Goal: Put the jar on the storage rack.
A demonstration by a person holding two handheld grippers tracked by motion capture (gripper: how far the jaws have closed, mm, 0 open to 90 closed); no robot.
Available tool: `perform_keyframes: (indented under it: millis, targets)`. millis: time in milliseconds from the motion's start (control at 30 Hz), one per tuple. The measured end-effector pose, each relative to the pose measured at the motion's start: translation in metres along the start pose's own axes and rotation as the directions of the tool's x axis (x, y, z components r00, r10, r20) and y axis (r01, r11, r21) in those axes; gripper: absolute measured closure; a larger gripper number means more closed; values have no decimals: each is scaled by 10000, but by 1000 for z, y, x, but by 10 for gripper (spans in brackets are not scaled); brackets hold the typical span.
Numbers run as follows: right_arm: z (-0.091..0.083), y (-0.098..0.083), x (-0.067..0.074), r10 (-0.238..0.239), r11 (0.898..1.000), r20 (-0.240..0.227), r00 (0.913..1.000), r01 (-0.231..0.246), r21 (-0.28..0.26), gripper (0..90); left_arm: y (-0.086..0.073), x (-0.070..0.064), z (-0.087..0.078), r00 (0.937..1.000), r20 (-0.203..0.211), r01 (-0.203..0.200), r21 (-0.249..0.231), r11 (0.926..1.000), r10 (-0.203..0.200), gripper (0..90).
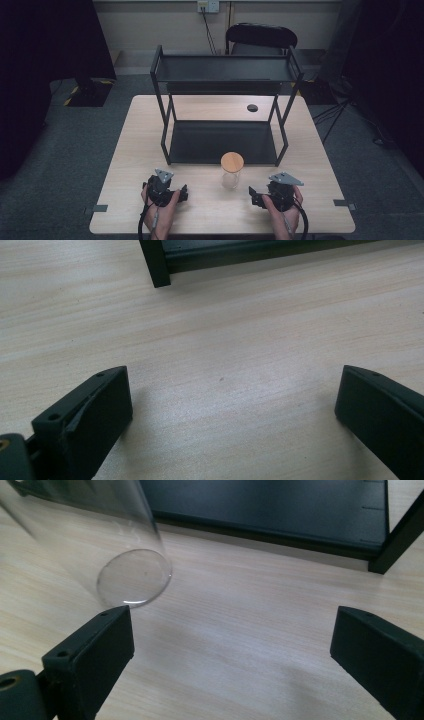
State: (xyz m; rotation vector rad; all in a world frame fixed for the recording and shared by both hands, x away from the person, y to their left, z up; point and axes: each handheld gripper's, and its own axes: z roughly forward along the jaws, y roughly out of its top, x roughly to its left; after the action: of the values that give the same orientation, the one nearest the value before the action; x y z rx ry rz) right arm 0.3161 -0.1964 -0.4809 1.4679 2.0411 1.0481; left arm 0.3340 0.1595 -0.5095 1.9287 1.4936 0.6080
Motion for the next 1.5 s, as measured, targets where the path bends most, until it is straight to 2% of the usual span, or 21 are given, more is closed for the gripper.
perform_keyframes:
  millis: [267, 500, 867, 1267, 1500]
  targets:
    - [-7, 5, 7, -240, 9996, -68, 9997, 239, -128, 30, 0, 0, 0, 10000, -1, 0, -1, 10000, 0, 15]
    - [-11, 10, 17, -689, 9973, -156, 9975, 685, -248, 23, 0, 0, 0, 10000, 0, 2, -2, 10000, -2, 15]
    - [-10, 18, 32, -1074, 9939, -415, 9934, 1061, -316, 23, 0, 0, 0, 10000, -1, -4, 2, 10000, 4, 15]
    - [-14, 36, 48, -1395, 9867, -872, 9864, 1311, -958, 22, 0, 0, 0, 10000, 0, -3, 1, 10000, 3, 15]
    - [-12, 47, 57, -1621, 9828, -1080, 9808, 1507, -1062, 18, 0, 0, 0, 10000, 0, -5, 2, 10000, 5, 15]
